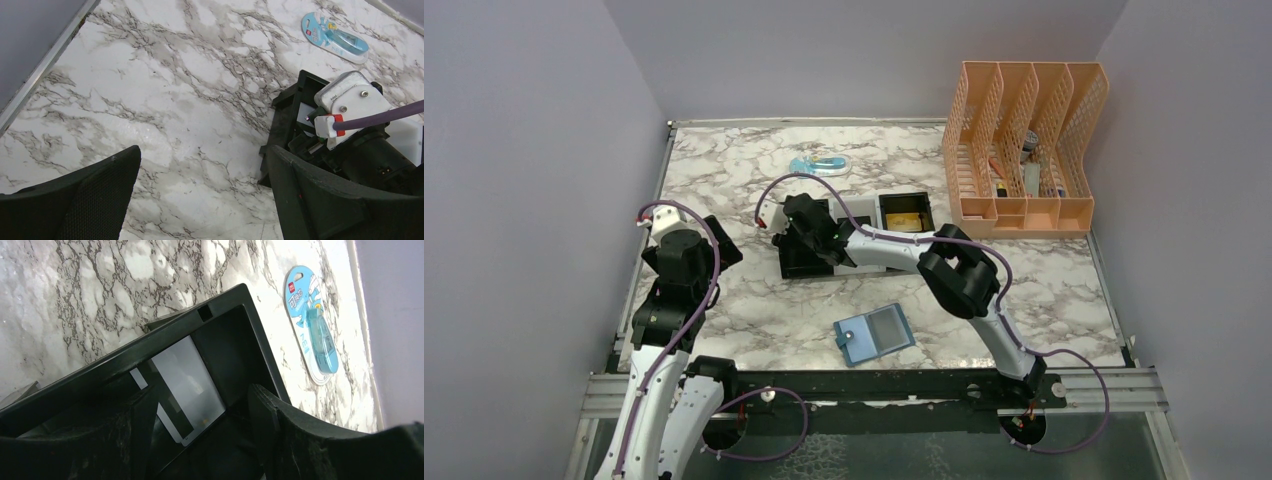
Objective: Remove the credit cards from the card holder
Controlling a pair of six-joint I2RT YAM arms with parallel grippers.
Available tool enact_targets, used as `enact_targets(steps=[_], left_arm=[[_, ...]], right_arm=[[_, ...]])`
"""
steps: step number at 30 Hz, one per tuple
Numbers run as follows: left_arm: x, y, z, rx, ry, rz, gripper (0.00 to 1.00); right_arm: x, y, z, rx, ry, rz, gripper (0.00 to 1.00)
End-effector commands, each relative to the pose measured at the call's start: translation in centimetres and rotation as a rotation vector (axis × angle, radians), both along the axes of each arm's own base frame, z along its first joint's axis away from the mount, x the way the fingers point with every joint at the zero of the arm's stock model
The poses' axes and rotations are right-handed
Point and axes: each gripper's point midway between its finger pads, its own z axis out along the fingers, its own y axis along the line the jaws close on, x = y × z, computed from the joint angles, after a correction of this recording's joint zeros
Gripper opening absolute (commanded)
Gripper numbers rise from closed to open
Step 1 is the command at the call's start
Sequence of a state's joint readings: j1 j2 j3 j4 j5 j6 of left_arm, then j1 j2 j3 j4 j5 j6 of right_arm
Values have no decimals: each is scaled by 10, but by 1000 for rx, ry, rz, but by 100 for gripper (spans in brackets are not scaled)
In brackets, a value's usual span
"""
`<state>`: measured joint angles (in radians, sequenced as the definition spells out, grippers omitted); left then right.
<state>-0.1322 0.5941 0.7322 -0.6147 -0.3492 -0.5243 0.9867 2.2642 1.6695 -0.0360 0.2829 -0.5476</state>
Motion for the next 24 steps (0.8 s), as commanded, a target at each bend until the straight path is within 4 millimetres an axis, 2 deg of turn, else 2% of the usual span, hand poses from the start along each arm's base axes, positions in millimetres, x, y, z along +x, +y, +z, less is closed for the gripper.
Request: enact_targets(steps=[1, 4, 7, 13, 17, 19, 22, 24], left_arm=[[-1, 2, -3, 9, 5, 4, 99], [-1, 2, -2, 9, 3, 6, 99], [-1, 2, -3, 9, 4, 6, 99], [-1, 2, -3, 11, 7, 5, 99], [-1, 3, -3, 10, 4, 7, 99], [-1, 2, -3, 10, 3, 6, 99], [-1, 2, -3, 10, 4, 6, 99], [-1, 2, -4, 9, 6, 2, 99]], right_arm=[[-3, 6, 12, 48, 1, 5, 67], [-4, 4, 11, 56, 12, -2, 67], [-3, 5, 22, 103, 4, -12, 67], [-6, 10, 73, 276, -11, -37, 67], [-14, 9, 102, 415, 7, -54, 67], [-17, 5, 106, 461, 45, -98, 63], [-22, -5, 100, 502, 120, -187, 54], [-27, -16, 102, 542, 148, -239, 53]])
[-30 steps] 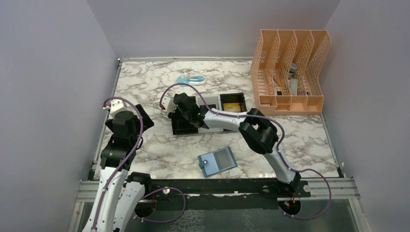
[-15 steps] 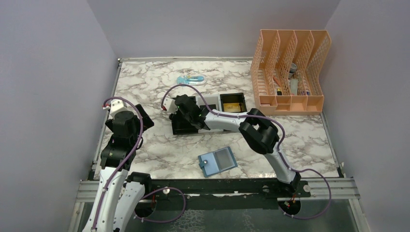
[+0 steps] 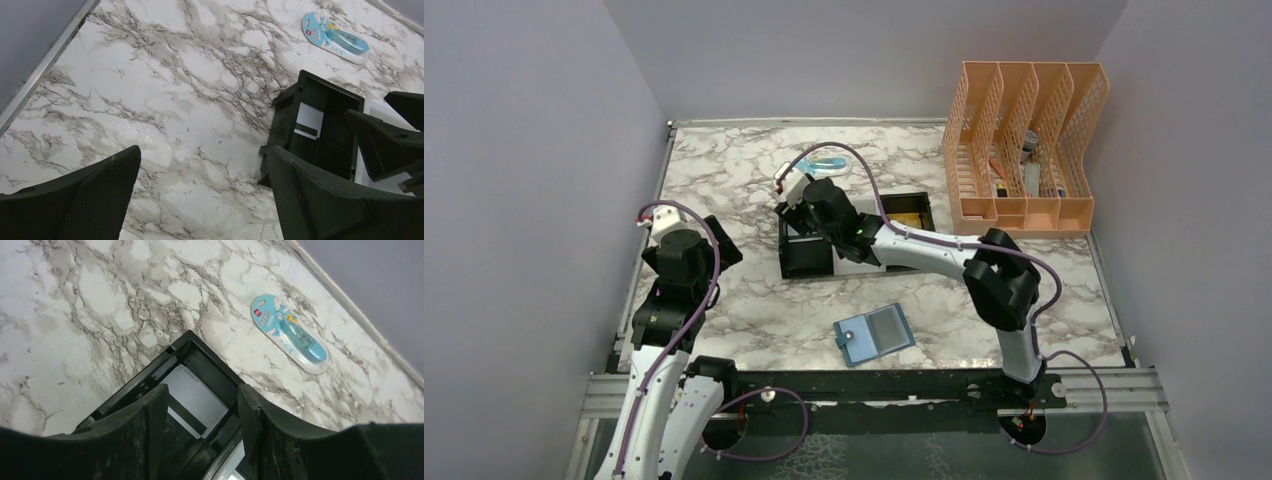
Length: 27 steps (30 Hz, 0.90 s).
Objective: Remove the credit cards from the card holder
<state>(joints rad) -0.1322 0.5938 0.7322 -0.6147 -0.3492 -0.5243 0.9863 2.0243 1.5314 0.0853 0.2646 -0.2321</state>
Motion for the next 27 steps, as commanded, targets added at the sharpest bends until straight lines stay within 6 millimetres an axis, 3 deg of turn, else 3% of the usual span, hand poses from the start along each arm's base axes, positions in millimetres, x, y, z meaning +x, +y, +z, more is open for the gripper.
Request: enact_targets(steps=[1, 6, 9, 14, 17, 19, 20, 21, 23, 27], left_arm=[[-1, 1, -4, 8, 9, -1, 99], [1, -3, -6, 5, 17, -29, 99], [3, -8, -7, 3, 18, -64, 99], [8, -23, -6, -10, -2, -157, 99], [10, -37, -7, -64, -3, -207, 99], [9, -53, -15, -225, 3, -192, 97], [9, -70, -20, -325, -10, -232, 95], [16, -93, -11, -424, -84, -323, 93], [10, -124, -18, -557, -74, -453, 91], [-1, -144, -14, -526, -75, -551, 91]], right_arm=[[-9, -21, 10, 159, 108, -135, 53], [-15, -75, 36, 329, 145, -297, 53], [-24, -106, 38, 384, 191, -364, 55], [-53, -151, 18, 419, 297, -476, 56], [-80, -170, -6, 446, 404, -506, 56], [-98, -176, -21, 471, 473, -494, 56], [-105, -177, -24, 484, 501, -477, 56], [-113, -176, -26, 485, 527, -450, 56], [-127, -174, -26, 465, 563, -375, 56], [-144, -188, -35, 383, 578, -348, 54]])
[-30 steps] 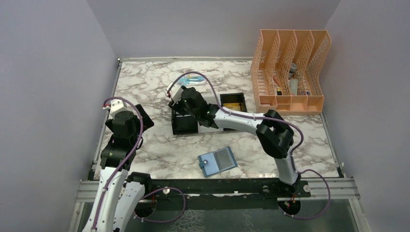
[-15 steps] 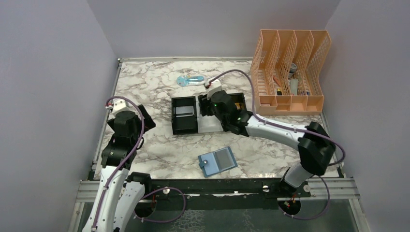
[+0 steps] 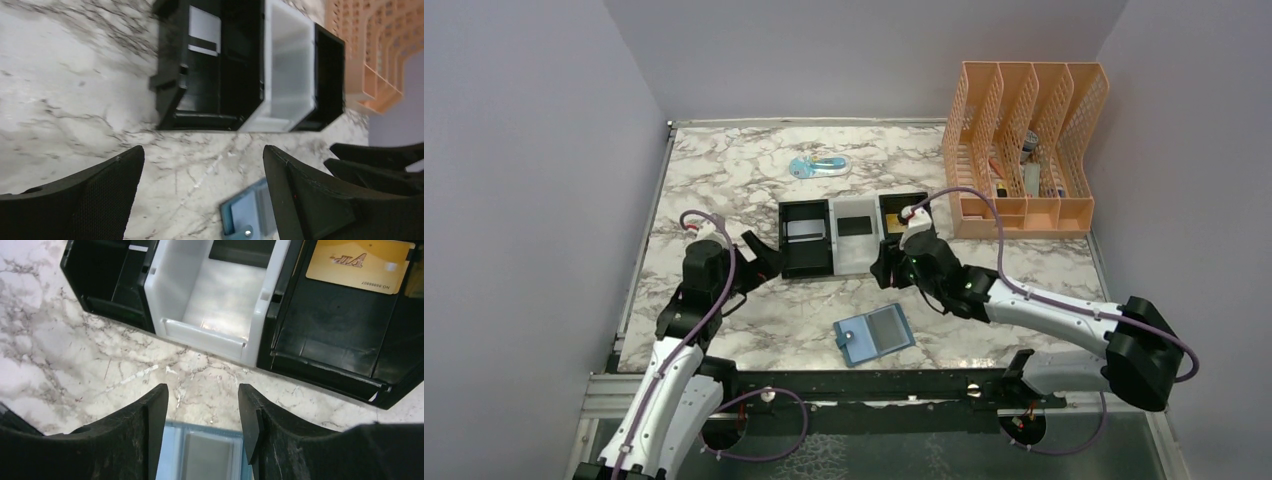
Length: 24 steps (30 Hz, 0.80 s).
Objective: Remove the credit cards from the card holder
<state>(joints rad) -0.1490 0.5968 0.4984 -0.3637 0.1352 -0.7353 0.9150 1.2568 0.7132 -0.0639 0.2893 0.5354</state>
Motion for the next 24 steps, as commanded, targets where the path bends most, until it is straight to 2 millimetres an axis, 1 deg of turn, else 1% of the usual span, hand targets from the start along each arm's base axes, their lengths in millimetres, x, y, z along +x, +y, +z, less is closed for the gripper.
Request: enact_targets(steps=[1, 3, 4, 7, 9, 12, 15, 18, 19, 24], left_arm=[[-9, -51, 36, -135, -120, -196, 90], [-16, -62, 33, -136, -112, -226, 89], [-20, -67, 27, -127, -97, -244, 88], [-28, -83, 5, -93, -30, -292, 86], [-34, -98, -9, -70, 16, -346, 84], [-57, -125, -29, -36, 66, -455, 81], [-86, -141, -47, -2, 93, -514, 79], [-102, -143, -55, -1, 82, -514, 78], [-105, -144, -58, -6, 84, -515, 77], [-126, -149, -79, -7, 140, -561, 68]], right_arm=[[-21, -9, 3, 9, 42, 45, 53], [-24, -20, 2, 27, 28, 8, 53], [-26, -23, 4, 39, 14, 13, 53], [-34, -24, 11, 61, -37, 77, 53], [-39, -23, 9, 57, -37, 115, 53], [-51, -18, -3, 33, 31, 176, 51], [-69, -11, -19, 39, 139, 238, 50], [-84, -6, -37, 72, 212, 277, 48], [-87, -8, -44, 76, 233, 271, 48], [-94, -9, -59, 81, 298, 254, 46]])
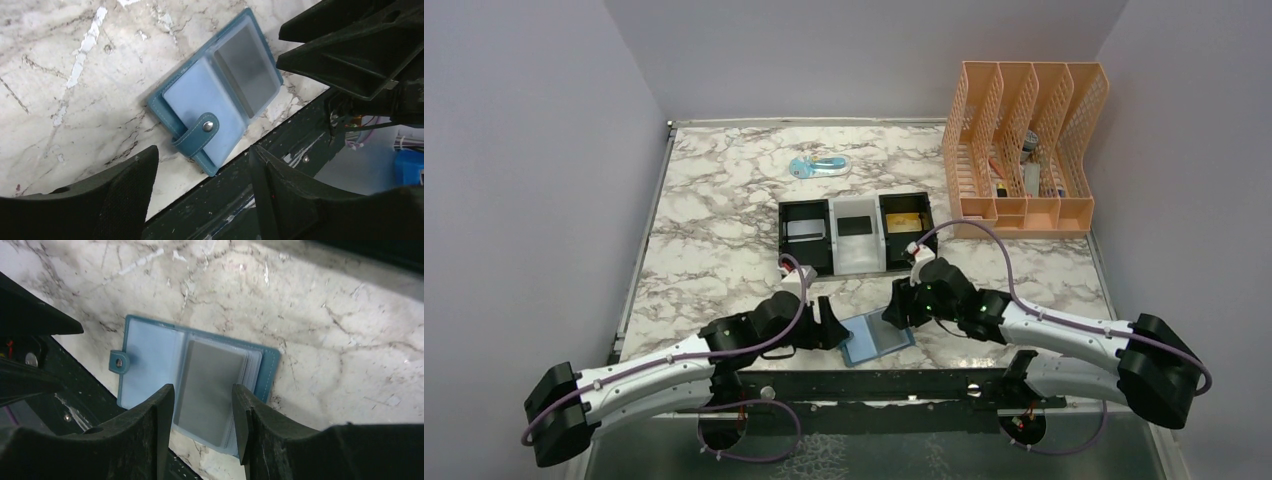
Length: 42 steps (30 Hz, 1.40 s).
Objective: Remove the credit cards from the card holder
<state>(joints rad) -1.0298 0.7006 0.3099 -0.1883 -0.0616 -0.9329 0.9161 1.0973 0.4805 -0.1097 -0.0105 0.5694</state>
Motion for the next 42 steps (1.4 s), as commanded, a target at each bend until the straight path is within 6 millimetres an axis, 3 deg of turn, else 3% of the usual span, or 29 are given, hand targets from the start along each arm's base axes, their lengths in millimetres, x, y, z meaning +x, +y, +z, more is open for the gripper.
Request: enact_targets(steps=[1, 9, 19, 26, 37, 40, 42], left_arm=[[-3, -4, -9, -9, 8, 43, 68], [-15, -10, -22, 13, 13, 34, 69], [-23, -8, -49, 132, 37, 20, 67], [-17, -8, -52, 154, 27, 48, 59], [-19, -18, -58, 160, 26, 7, 37], [-17, -19, -61, 179, 26, 11, 26], [-17, -19, -62, 191, 21, 10, 25]], right_arm=[[-14, 9, -7, 36, 92, 27, 46], [-25, -4, -28, -22, 160, 3, 46], [-26, -13, -33, -49, 162, -21, 45], [-26, -14, -39, -71, 172, -18, 44], [-30, -7, -46, -46, 187, 16, 41], [-31, -3, -44, -29, 194, 28, 40], [-31, 0, -40, -5, 190, 34, 39]])
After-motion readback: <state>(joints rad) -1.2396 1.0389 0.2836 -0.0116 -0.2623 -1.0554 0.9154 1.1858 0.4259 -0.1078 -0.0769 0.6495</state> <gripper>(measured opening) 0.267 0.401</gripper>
